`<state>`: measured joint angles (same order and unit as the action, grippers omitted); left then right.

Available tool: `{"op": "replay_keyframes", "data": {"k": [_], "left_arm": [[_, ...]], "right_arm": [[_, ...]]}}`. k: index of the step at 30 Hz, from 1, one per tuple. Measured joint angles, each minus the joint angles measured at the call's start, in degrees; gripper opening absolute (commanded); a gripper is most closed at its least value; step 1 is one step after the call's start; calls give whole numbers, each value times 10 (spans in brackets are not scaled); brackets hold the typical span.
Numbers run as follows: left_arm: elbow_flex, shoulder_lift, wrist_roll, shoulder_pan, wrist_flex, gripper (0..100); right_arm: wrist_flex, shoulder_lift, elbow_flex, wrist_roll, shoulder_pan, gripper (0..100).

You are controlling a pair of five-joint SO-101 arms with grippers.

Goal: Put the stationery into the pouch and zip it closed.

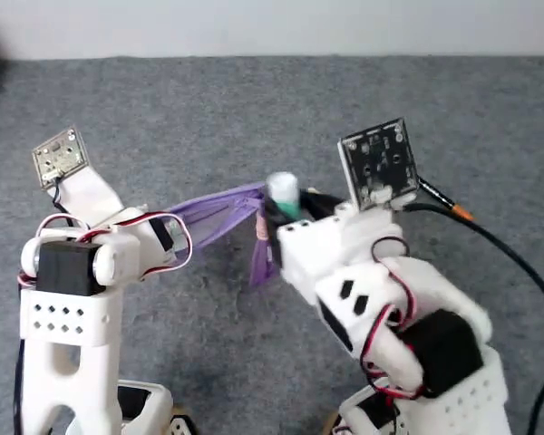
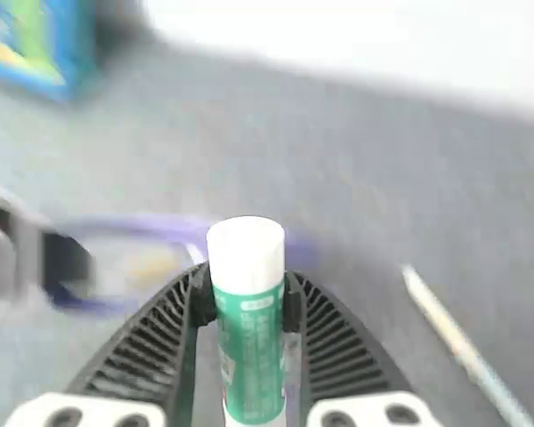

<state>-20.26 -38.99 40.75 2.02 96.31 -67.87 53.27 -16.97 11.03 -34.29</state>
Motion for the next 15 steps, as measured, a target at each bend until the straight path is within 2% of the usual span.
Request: {"op": "replay_keyframes", "data": {"k": [8,15], "left_arm": [[0,0,2,0,-12,13],[0,0,2,0,-17,13]], "right_arm": [[277,3,-88,3,-81,8],[402,3,-191,-40,-123,8]]}}
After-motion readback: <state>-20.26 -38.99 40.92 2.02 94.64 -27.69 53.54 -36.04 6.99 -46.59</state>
